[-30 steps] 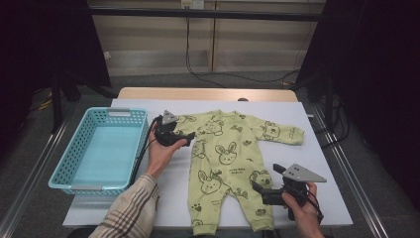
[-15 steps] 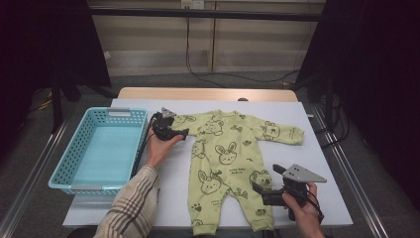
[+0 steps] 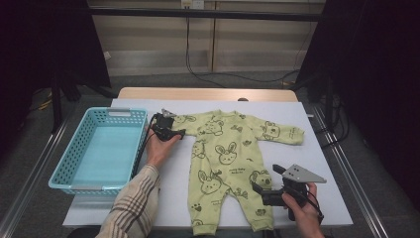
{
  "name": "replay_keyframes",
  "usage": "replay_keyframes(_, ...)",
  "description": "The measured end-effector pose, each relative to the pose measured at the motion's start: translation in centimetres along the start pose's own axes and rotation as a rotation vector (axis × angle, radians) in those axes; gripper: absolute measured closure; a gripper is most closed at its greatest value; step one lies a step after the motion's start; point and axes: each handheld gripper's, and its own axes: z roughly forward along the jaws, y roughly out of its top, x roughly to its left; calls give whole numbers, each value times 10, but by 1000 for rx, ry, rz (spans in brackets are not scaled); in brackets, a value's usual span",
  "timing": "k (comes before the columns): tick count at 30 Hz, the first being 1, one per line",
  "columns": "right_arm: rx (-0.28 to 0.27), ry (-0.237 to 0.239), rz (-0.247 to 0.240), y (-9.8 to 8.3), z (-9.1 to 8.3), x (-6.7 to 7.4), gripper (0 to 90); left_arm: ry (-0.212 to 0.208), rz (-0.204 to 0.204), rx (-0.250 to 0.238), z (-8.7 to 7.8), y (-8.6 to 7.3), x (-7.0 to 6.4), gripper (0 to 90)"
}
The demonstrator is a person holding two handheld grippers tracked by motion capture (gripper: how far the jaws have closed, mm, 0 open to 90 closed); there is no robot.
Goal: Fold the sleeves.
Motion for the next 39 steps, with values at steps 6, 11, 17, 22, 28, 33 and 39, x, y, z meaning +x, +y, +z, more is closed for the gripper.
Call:
replay_keyframes(6, -2, 0, -1, 0, 0, 0, 27, -25, 9, -24, 1, 0, -1, 674)
replay_keyframes(11, -5, 1, 5, 0, 0, 0, 27, -29, 1, -27, 1, 0, -2, 830)
replay_keyframes(17, -1, 0, 2, 0, 0, -1, 27, -12, 15, -44, -1, 2, -7, 853)
replay_keyframes(22, 1, -1, 3, 0, 1, -1, 25, -12, 42, -86, -4, 7, -15, 853)
replay_keyframes(28, 0, -1, 3, 0, 1, -1, 25, -19, 63, -153, -13, 13, -24, 853)
replay_keyframes(33, -2, 5, 5, 0, 0, -1, 23, -29, 124, -196, -20, 18, -37, 853)
replay_keyframes(39, -2, 3, 1, 0, 1, -1, 23, -54, 209, -233, -27, 22, -49, 852)
